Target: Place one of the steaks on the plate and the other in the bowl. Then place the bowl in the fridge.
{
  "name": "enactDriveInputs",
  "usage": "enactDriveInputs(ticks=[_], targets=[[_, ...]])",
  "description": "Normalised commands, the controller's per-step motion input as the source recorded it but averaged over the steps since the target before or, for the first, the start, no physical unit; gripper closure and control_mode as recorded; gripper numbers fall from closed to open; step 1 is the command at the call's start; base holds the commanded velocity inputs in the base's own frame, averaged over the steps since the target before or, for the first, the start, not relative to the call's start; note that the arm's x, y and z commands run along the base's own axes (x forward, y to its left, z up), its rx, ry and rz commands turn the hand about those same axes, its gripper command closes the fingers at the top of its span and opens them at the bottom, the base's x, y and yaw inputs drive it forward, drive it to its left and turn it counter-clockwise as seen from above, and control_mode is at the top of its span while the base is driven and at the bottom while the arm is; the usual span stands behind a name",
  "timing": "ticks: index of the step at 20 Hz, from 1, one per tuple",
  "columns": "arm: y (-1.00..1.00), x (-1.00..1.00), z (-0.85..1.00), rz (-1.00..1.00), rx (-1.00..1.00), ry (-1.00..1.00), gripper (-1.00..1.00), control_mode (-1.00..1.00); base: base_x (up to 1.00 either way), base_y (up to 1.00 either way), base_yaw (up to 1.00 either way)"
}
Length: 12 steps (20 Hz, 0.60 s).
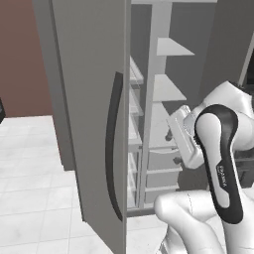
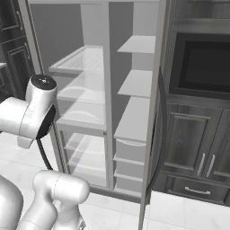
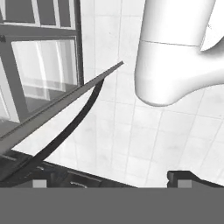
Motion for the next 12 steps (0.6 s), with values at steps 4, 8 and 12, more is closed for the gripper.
enactDriveInputs(ticks=[4,8,12], targets=[[-0.28,0.72,-0.08,-0.05,0.07,0.03,-1.0,-1.0,0.0,0.0,0.0],[0.01,0.84,-0.11,0.0,0.09,0.0,-1.0,-1.0,0.0,0.0,0.0],[0.0,0.82,0.0,0.02,0.01,0.15,-1.0,-1.0,0.0,0.0,0.0]])
